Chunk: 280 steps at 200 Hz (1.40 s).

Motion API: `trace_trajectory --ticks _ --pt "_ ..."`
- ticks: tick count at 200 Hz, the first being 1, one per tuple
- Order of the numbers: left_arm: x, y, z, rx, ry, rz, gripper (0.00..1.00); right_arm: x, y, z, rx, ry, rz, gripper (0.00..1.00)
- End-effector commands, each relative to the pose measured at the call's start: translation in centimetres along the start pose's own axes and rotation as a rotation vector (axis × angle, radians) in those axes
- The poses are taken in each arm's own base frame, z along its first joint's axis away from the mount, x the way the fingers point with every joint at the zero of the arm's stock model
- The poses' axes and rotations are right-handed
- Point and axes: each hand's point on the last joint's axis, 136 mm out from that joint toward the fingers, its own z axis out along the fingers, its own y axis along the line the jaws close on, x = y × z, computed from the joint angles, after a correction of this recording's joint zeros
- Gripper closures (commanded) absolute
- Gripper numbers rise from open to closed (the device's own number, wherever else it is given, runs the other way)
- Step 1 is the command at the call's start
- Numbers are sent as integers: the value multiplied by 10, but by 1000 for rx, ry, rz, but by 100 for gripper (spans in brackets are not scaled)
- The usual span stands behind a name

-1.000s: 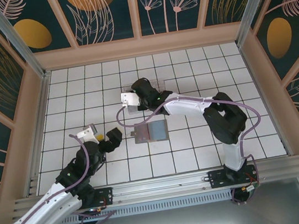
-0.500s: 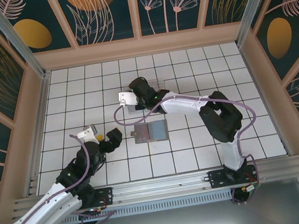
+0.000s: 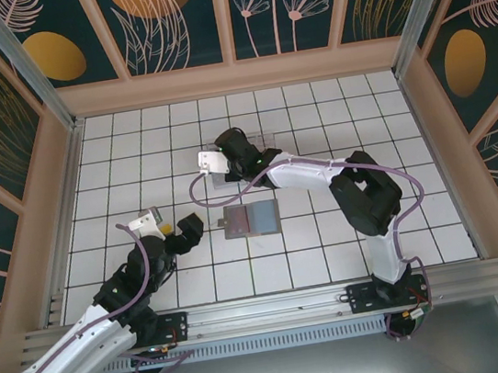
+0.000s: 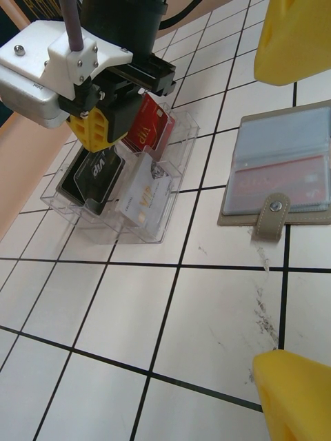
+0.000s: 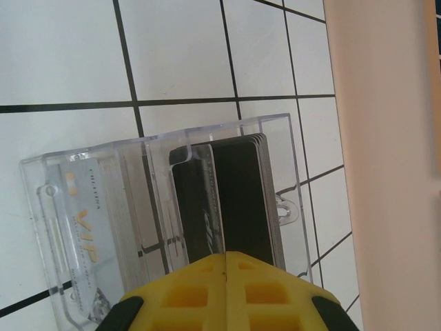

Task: Take the credit cards out of the card holder

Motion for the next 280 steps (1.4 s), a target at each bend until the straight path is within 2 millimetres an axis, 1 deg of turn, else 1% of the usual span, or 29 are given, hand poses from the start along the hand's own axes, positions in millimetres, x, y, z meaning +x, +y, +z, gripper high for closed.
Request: trace_trajectory --ticks 1,11,23,40,46,54,72,92,105,131,148,173,190,204,213,246,262,280 --pt "2 5 1 -16 -1 22 1 8 -14 10 47 28 43 94" --pt "2 6 1 -18 -1 23 1 8 -18 11 65 32 54 94" --pt "2 5 1 -16 -1 24 2 9 -24 12 88 37 69 82" --pt "3 6 1 -18 0 24 1 11 -34 14 123 43 93 80" --pt "2 6 1 -17 -1 24 2 11 -39 14 143 47 102 75" --pt "2 5 0 -16 -2 23 1 13 -44 14 165 53 110 71" --pt "2 5 0 -17 0 24 1 13 -53 14 201 52 130 71" --pt "2 5 0 -16 0 25 1 11 -61 7 220 41 160 70" --pt "1 5 0 -14 -2 22 1 11 -62 3 212 33 174 70" --pt "2 3 0 -6 1 22 1 9 -67 -10 219 12 220 69" --pt "2 1 0 2 4 21 1 8 -70 -22 228 -5 284 69" --pt "3 -2 2 17 15 18 1 6 -81 -50 260 -64 439 69" --pt "5 -7 3 32 29 16 2 7 -84 -71 271 -114 571 69" --pt "6 -12 5 47 42 12 5 10 -83 -88 278 -150 684 69" --pt "7 -17 6 66 53 9 6 13 -79 -97 267 -175 765 69" --pt "14 -31 14 108 106 3 12 25 -52 -129 169 -265 1011 67" --pt "19 -36 19 115 138 -2 19 33 -39 -141 114 -293 1129 67" --pt "24 -42 25 125 166 -10 27 44 -15 -146 30 -299 1231 69"
